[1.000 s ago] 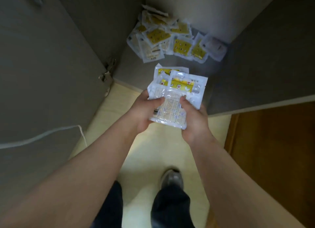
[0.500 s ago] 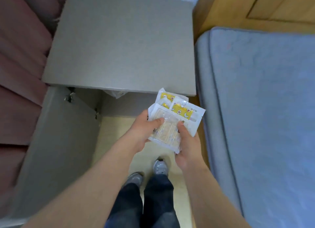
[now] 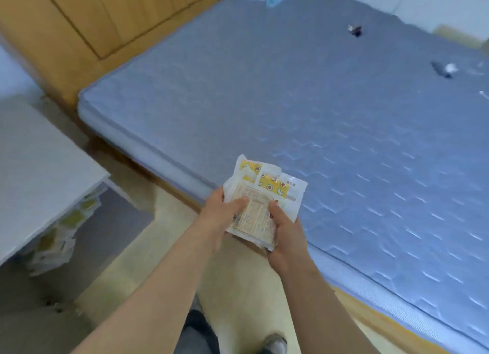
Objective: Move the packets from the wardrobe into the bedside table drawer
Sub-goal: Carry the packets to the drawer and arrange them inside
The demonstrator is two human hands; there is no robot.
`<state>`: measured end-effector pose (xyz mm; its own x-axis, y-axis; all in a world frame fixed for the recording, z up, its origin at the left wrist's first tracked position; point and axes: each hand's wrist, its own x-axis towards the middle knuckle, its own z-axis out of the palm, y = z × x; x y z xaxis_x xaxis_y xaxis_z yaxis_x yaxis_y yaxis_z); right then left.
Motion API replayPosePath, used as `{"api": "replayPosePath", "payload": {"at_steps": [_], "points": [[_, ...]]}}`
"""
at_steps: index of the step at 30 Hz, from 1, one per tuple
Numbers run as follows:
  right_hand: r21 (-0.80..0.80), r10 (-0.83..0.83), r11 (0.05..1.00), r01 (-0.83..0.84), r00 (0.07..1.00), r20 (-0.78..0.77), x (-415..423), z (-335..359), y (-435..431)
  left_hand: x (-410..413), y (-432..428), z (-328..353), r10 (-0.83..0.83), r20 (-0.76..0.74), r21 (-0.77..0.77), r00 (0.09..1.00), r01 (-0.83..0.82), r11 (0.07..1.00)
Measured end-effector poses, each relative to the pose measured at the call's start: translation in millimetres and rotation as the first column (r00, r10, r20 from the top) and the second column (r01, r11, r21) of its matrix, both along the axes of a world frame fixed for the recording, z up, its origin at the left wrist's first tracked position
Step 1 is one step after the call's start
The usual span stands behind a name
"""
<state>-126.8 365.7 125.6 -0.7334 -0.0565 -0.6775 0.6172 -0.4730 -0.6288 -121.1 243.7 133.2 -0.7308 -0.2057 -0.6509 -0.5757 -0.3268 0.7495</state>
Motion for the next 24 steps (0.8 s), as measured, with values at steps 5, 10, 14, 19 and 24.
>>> {"api": "replayPosePath", "payload": {"at_steps": [5,10,14,19,24], "points": [[0.003,-0.292,0.956,0.292,0.955,-0.049,18.8,35.7,146.4,-21.1,149.9,34.0,-0.332,-0.056,-0.047,0.941,0.330,0.943],[-0.004,-0.568,0.822,0.570,0.819,-0.083,71.5,56.5,286.5,-2.8,308.1,64.0,-0.626,-0.127,-0.115,0.770,0.615,0.780],[-0.010,-0.751,0.657,0.754,0.653,-0.098,123.9,68.2,376.6,30.5,416.2,78.2,-0.776,-0.139,-0.128,0.616,0.766,0.630],[-0.063,-0.902,0.430,0.901,0.425,-0.078,181.3,76.9,453.8,73.3,520.5,84.9,-0.878,-0.146,-0.064,0.456,0.881,0.468],[-0.085,-0.972,0.227,0.970,0.220,-0.087,211.5,81.8,516.8,97.8,604.8,87.7,-0.939,-0.155,-0.041,0.307,0.948,0.317]]}}
